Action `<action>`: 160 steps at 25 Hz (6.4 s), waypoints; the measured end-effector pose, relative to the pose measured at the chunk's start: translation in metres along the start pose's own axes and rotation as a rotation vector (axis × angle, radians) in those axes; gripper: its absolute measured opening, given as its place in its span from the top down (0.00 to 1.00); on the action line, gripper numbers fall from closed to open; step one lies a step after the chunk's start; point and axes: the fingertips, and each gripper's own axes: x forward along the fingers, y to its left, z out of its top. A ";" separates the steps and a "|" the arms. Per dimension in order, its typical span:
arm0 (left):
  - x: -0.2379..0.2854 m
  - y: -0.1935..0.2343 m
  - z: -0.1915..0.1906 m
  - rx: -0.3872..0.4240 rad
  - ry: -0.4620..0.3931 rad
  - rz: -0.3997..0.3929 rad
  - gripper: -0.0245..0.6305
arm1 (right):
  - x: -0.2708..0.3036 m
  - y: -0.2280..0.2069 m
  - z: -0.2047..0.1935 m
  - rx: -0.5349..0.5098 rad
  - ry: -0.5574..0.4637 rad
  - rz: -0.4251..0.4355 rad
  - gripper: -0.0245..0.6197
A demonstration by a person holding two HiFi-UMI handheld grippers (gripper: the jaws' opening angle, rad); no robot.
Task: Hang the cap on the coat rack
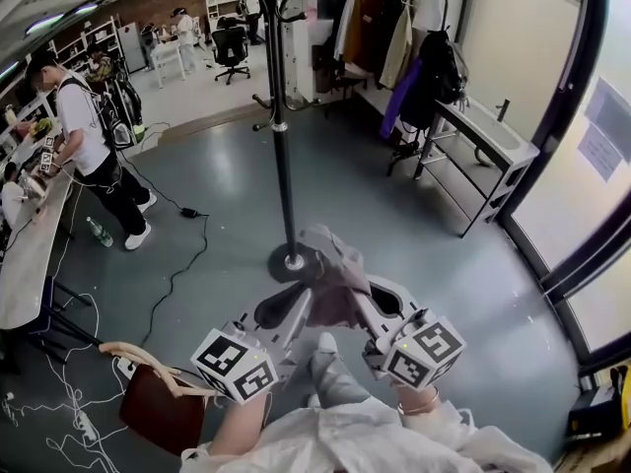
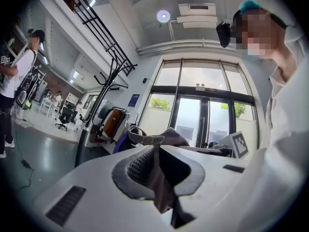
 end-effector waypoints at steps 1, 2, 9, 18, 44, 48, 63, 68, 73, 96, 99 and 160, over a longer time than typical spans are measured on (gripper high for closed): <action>0.004 0.003 0.000 -0.001 0.002 -0.004 0.90 | 0.004 -0.003 0.000 0.005 -0.001 -0.002 0.94; 0.008 0.006 0.000 -0.001 0.001 -0.007 0.90 | 0.007 -0.008 0.000 0.011 -0.001 -0.004 0.94; 0.042 0.037 0.010 0.000 -0.002 -0.004 0.90 | 0.038 -0.052 0.002 0.023 0.021 -0.027 0.94; 0.106 0.100 0.041 0.039 -0.027 0.004 0.90 | 0.109 -0.110 0.027 0.008 -0.008 0.008 0.94; 0.280 0.228 0.093 0.056 -0.104 0.048 0.90 | 0.253 -0.280 0.064 -0.004 -0.015 0.060 0.94; 0.286 0.238 0.095 0.054 -0.093 0.055 0.90 | 0.261 -0.287 0.060 0.023 -0.008 0.064 0.94; 0.293 0.283 0.098 0.056 -0.077 0.043 0.90 | 0.303 -0.287 0.062 -0.005 -0.017 0.055 0.94; 0.295 0.298 0.109 0.061 -0.055 0.044 0.90 | 0.320 -0.282 0.071 -0.054 -0.018 0.073 0.94; 0.294 0.314 0.120 0.063 -0.058 0.027 0.90 | 0.337 -0.281 0.081 -0.037 -0.036 0.057 0.95; 0.318 0.342 0.143 0.070 -0.078 -0.107 0.90 | 0.364 -0.288 0.101 -0.114 -0.077 -0.042 0.94; 0.321 0.341 0.140 0.066 -0.063 -0.119 0.90 | 0.362 -0.290 0.100 -0.113 -0.071 -0.061 0.95; 0.348 0.244 0.320 0.456 -0.369 -0.270 0.90 | 0.335 -0.297 0.350 -0.478 -0.459 0.086 0.95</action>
